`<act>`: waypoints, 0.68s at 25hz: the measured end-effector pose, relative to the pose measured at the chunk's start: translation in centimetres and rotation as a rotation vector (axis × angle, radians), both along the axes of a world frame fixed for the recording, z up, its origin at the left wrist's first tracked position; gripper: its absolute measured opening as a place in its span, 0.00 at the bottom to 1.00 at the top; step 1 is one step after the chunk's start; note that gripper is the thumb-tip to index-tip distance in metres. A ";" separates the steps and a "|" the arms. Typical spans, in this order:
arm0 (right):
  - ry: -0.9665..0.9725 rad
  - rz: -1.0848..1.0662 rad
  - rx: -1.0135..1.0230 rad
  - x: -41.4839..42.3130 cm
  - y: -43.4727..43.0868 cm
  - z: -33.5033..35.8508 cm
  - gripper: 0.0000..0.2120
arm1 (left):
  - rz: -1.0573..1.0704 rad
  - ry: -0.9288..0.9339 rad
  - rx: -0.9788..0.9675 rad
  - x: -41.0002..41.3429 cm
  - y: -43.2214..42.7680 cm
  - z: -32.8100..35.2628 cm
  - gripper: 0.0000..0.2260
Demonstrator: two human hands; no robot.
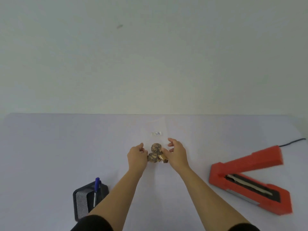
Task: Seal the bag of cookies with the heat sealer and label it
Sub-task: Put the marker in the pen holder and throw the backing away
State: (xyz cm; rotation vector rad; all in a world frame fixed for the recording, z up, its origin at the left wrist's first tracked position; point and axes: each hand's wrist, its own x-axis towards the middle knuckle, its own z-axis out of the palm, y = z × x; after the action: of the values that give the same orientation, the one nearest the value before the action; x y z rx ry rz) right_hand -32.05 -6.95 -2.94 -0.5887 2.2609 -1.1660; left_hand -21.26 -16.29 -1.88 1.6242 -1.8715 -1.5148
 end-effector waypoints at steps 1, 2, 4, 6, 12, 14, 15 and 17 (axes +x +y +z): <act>-0.009 -0.005 0.007 -0.3 -0.5 -0.7 0.23 | -0.016 -0.020 -0.012 -0.4 -0.4 -0.7 0.19; -0.015 -0.010 0.014 -0.8 -1.0 -1.6 0.23 | -0.032 -0.042 -0.021 -1.0 -1.0 -1.6 0.19; -0.011 -0.018 0.023 -1.5 -1.8 -2.7 0.23 | -0.051 -0.072 -0.030 -1.8 -1.8 -2.7 0.19; -0.007 -0.027 0.029 -2.4 -2.6 -3.5 0.24 | -0.066 -0.089 -0.046 -2.7 -2.6 -3.6 0.18; 0.006 -0.023 0.069 -4.0 -3.5 -4.2 0.26 | -0.118 -0.102 -0.097 -4.2 -3.6 -4.0 0.20; 0.011 -0.023 0.100 -3.8 -3.1 -4.2 0.27 | -0.144 -0.112 -0.087 -3.7 -3.3 -3.3 0.24; 0.018 -0.019 0.128 -3.6 -2.7 -4.0 0.27 | -0.155 -0.118 -0.083 -3.3 -3.0 -2.8 0.25; 0.062 0.008 0.197 -2.6 -1.6 -3.4 0.28 | -0.175 -0.134 -0.103 -2.2 -2.2 -1.5 0.28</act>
State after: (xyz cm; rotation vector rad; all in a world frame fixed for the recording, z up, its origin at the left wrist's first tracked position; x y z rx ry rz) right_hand -34.69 -8.53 -6.33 -0.5622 2.3885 -0.9187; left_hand -23.46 -18.52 -3.34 1.5876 -2.1768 -1.3770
